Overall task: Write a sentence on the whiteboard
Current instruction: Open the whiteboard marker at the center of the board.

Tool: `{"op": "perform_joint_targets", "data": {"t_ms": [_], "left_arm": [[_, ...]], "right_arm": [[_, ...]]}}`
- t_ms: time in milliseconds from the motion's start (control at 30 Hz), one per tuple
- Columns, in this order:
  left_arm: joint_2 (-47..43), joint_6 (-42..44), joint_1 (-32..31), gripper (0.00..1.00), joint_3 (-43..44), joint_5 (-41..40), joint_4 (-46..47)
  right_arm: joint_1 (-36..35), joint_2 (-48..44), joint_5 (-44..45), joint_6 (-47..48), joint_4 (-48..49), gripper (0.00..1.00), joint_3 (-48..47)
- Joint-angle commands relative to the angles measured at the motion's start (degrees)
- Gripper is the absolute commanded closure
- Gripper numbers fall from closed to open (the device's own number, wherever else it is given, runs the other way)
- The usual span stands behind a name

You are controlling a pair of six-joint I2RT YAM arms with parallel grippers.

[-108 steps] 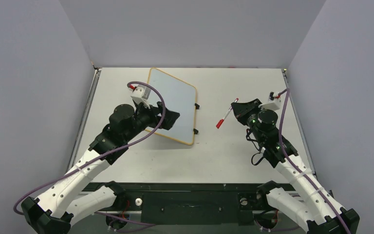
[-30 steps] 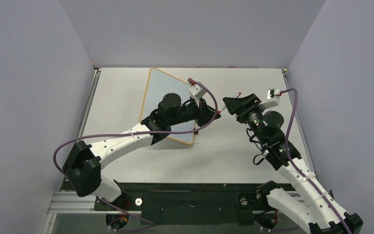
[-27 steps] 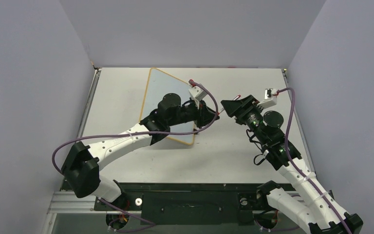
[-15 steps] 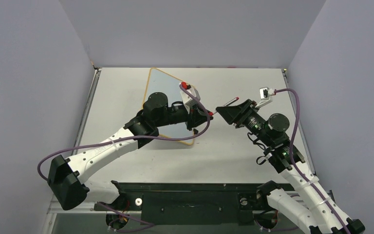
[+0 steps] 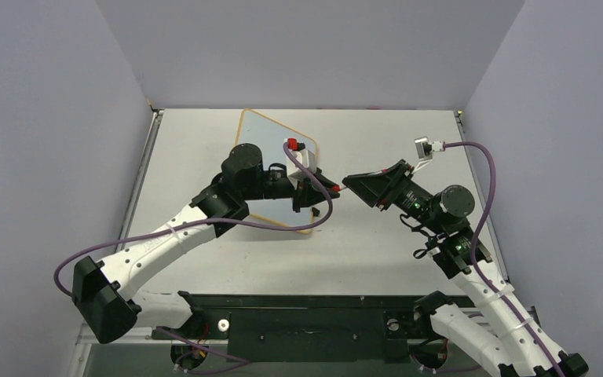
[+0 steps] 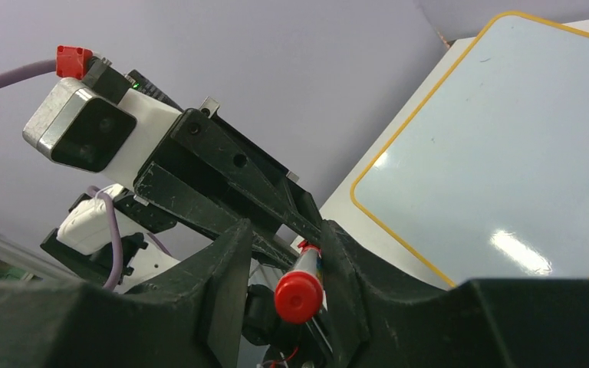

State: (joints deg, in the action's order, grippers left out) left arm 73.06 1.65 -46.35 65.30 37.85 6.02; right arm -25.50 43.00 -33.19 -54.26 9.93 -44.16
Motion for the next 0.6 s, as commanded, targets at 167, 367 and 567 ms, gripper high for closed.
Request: {"op": "perform_joint_targets", "data": {"t_ms": [167,367,567], "left_arm": [[0.23,6.67,0.80,1.00,6.85,6.05,-7.88],[1.04,7.46,1.21,1.00,8.41,6.39,-9.31],[2.09,10.70,1.43,1.00,11.37,5.20,-15.25]], "right_arm": [[0.37,1.06,-4.73,-2.56,7.65,0.69,-1.87],[0.32,1.87,-6.98,-2.18,6.58,0.71,-2.38],[0.36,1.34,-6.37,4.56,-3.14,0.74,-5.59]]}}
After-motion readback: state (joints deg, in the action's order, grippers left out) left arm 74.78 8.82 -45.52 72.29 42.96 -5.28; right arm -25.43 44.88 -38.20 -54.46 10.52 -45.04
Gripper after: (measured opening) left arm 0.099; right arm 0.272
